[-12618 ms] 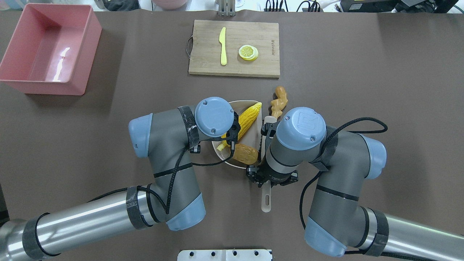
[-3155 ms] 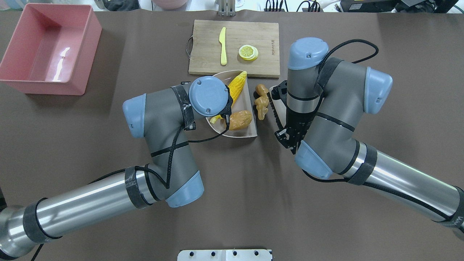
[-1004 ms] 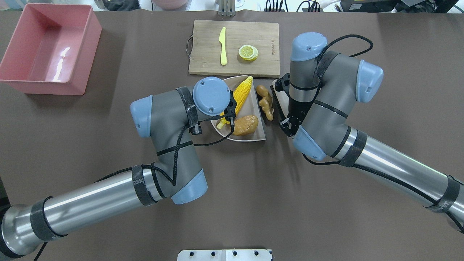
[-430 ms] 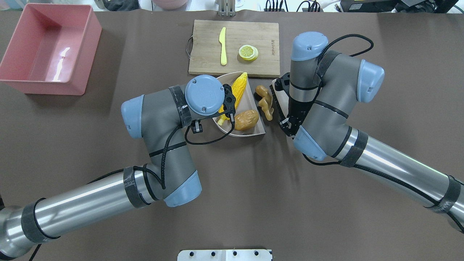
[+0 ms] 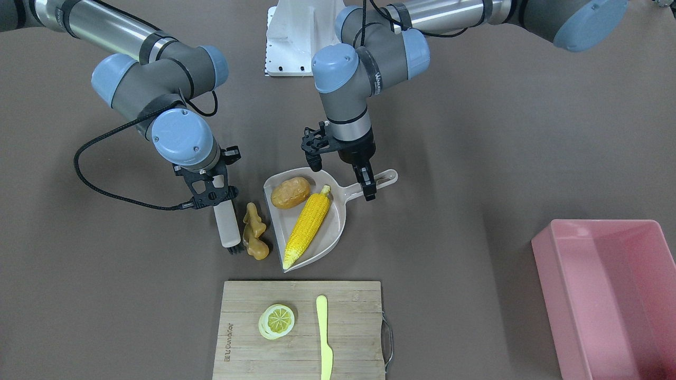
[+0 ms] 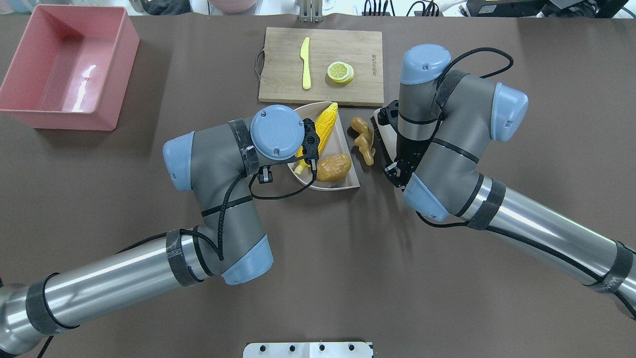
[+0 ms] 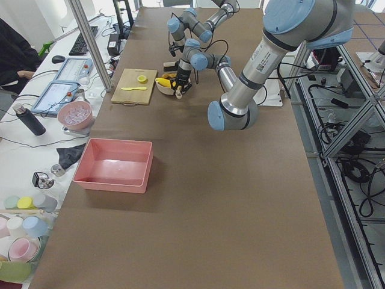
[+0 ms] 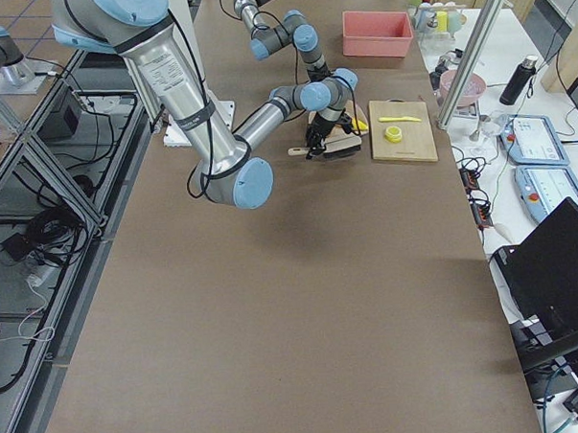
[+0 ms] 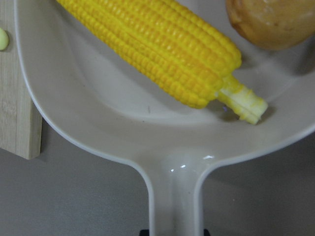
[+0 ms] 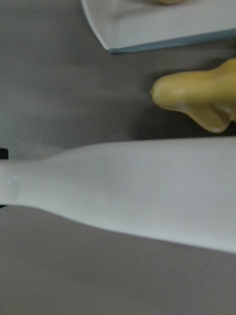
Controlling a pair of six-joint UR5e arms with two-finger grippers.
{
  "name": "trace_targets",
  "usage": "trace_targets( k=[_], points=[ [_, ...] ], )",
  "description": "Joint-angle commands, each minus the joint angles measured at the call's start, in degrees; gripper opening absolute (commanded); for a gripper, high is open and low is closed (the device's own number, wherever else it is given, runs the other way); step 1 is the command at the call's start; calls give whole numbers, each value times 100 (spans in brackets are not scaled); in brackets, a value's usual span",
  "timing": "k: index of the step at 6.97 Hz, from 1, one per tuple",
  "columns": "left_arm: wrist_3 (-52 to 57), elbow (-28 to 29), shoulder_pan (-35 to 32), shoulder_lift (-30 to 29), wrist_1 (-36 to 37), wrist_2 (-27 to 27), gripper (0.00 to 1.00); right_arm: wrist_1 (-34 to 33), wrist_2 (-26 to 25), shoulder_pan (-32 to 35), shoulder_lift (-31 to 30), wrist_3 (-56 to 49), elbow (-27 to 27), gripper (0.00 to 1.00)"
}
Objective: Sweep and dump trash into bin
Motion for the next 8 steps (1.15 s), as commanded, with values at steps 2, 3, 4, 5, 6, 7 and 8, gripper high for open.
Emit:
trace_targets(
  k=[2,3,4,5,6,7,8],
  points=[
    [137,-18,10,-36,11,-45,0,-11,-9,11,-72,0,-78,0],
    [137,-18,19,-36,2,-45,0,-20,-10,-32,-55,0,-113,0],
    [137,-18,19,-36,2,-45,0,-12,-10,-85,-37,0,-122,0],
    [137,-18,27,-36,2,-45,0,-20,-10,-129,-2,0,-122,0],
    [137,-18,28,-27,2,-45,0,-20,-10,-208,59,70,-122,0],
    [137,-18,19,-10,2,-45,0,-12,-18,-296,173,183,-131,0],
    [145,-18,19,8,2,-45,0,-12,-10,-418,252,341,-131,0]
  ],
)
